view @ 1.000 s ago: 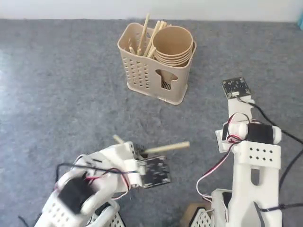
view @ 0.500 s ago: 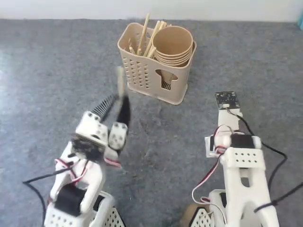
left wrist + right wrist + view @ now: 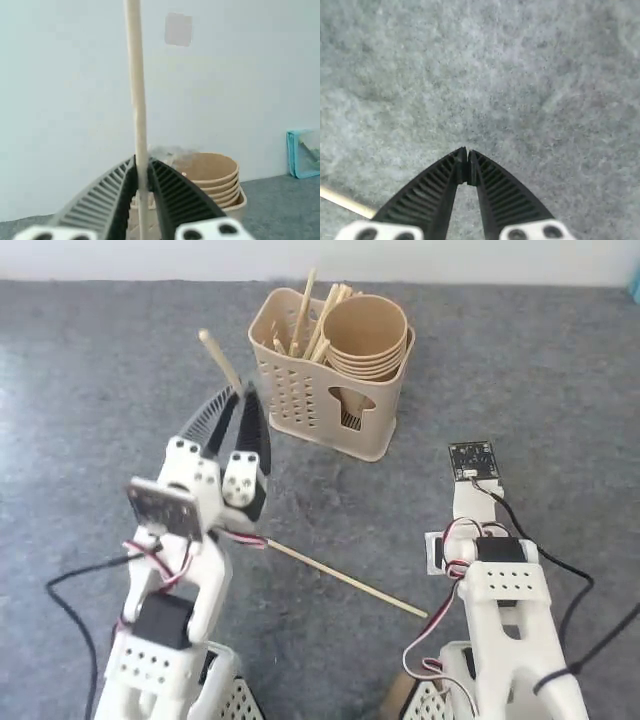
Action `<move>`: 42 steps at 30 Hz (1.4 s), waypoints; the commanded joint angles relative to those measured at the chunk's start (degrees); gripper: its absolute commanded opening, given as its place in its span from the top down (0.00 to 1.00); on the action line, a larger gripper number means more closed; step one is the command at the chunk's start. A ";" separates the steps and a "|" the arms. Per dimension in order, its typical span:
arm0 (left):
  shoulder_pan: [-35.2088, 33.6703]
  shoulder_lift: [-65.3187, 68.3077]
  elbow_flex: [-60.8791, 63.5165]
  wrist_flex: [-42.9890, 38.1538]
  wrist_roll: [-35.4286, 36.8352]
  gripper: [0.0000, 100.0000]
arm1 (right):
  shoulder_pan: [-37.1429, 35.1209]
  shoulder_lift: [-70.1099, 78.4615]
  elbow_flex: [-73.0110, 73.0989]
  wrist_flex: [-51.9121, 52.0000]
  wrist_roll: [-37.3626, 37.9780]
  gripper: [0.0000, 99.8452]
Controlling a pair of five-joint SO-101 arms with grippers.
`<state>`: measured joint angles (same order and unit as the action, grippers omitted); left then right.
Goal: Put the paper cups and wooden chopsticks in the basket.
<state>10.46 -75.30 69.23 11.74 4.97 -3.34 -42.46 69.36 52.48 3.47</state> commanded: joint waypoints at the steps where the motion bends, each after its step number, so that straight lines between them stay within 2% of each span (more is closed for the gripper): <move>1: -0.18 10.20 -10.59 -5.45 2.99 0.99 | -0.40 -0.84 -0.26 -1.27 -0.70 0.99; 11: -0.44 47.12 -44.97 -7.56 3.87 0.99 | -0.22 -1.36 2.81 -5.32 -0.44 0.99; 16: -3.16 66.81 -61.49 -7.38 3.87 0.99 | -0.22 -1.36 3.08 -5.32 -0.35 0.99; 21: -5.89 82.64 -72.13 -6.77 3.87 0.99 | -0.40 -1.36 3.08 -5.41 -0.26 0.99; 23: -6.33 86.59 -75.47 -3.34 4.13 0.99 | -0.57 -1.36 3.08 -5.49 -0.26 0.99; 30: -6.68 89.05 -82.15 9.49 3.87 0.98 | -0.57 -1.36 3.08 -5.67 -0.18 0.99; 32: -6.68 87.47 -82.15 12.31 3.87 0.92 | -0.57 -1.36 3.08 -5.67 -0.18 0.99; 38: -6.59 80.26 -82.07 23.74 4.13 0.65 | -0.57 -1.36 3.16 -5.67 -0.18 0.99; 42: -6.68 74.29 -81.89 30.68 4.13 0.61 | -0.57 -1.36 3.16 -5.67 -0.18 0.99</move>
<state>4.40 6.64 -9.71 38.37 8.57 -3.34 -42.46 72.53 47.91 3.47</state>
